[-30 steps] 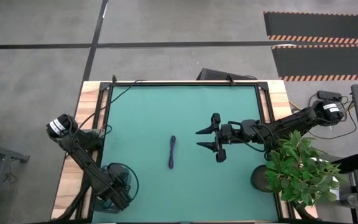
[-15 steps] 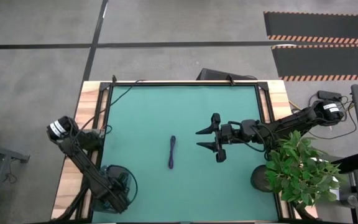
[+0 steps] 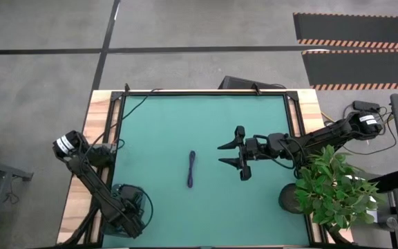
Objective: Pick and place USB-C Cables
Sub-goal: Put the white charger cable into the gray bin
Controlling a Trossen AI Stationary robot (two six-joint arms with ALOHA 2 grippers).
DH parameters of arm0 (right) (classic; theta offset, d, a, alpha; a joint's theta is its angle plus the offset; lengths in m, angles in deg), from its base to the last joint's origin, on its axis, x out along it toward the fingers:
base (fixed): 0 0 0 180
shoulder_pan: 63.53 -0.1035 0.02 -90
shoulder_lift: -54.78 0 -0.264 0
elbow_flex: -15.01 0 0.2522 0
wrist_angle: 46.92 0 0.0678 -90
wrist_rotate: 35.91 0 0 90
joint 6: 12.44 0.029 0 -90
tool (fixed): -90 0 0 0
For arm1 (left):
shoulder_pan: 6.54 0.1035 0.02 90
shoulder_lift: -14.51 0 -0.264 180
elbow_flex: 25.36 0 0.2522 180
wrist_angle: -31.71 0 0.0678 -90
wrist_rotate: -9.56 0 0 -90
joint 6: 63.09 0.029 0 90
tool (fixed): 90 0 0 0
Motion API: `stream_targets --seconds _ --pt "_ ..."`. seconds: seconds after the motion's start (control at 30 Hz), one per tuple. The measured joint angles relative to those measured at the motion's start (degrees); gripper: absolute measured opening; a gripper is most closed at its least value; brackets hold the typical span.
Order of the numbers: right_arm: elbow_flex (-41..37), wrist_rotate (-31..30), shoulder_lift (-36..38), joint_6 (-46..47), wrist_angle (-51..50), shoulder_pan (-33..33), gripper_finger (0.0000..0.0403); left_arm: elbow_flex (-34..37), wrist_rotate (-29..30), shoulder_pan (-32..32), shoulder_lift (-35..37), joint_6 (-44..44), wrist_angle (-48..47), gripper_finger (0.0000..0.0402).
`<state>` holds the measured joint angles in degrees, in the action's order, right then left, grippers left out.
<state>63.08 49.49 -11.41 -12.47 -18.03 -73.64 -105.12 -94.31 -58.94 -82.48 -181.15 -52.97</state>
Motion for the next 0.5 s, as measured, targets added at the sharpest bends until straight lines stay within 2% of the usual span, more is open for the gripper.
stream_targets --seconds 0.2,0.5 --pt "0.0 0.0 0.0 0.0 0.0 0.0 0.0187 0.0 0.0 0.0 0.0 0.0 0.0 0.0043" --pt "0.0 0.0 0.0 0.0 0.0 0.0 0.0189 0.9 0.0 0.0 0.0 -0.1 0.0 0.0089"
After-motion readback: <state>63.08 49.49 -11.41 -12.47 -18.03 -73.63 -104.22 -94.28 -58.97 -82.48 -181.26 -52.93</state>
